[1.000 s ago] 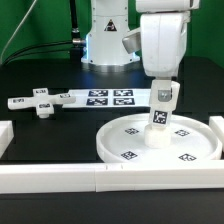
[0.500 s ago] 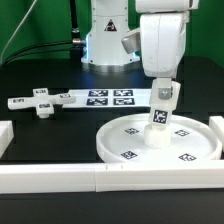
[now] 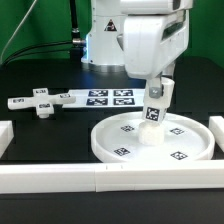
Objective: Assemble round table
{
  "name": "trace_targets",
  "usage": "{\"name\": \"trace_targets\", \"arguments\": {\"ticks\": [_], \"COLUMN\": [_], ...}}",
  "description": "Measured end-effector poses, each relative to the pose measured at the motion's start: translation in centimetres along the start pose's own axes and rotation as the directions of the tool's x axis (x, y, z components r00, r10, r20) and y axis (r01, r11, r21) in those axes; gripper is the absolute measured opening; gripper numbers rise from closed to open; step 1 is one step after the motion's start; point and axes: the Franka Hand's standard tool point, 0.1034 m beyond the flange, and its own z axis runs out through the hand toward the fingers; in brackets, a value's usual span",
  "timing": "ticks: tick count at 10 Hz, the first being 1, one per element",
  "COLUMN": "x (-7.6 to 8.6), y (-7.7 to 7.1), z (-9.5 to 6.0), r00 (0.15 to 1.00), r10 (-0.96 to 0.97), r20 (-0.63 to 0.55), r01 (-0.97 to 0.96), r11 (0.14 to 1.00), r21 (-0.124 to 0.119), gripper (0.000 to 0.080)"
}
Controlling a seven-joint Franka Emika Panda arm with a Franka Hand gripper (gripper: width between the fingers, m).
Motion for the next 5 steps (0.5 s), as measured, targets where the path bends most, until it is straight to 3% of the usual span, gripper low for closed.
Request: {"name": "trace_targets", "arguments": {"ticks": [1, 5], "x": [-0.25, -0.16], "y": [-0.1, -0.28], "z": [0.24, 0.42], "r00": [0.994, 0.937], "r10": [0.105, 0.349], "r20": [-0.011, -0.006], "r01": [-0.104, -0.348], "r11": [0.994, 0.937], "r21": [0.024, 0.033], "gripper": [0.0407, 0.0407]}}
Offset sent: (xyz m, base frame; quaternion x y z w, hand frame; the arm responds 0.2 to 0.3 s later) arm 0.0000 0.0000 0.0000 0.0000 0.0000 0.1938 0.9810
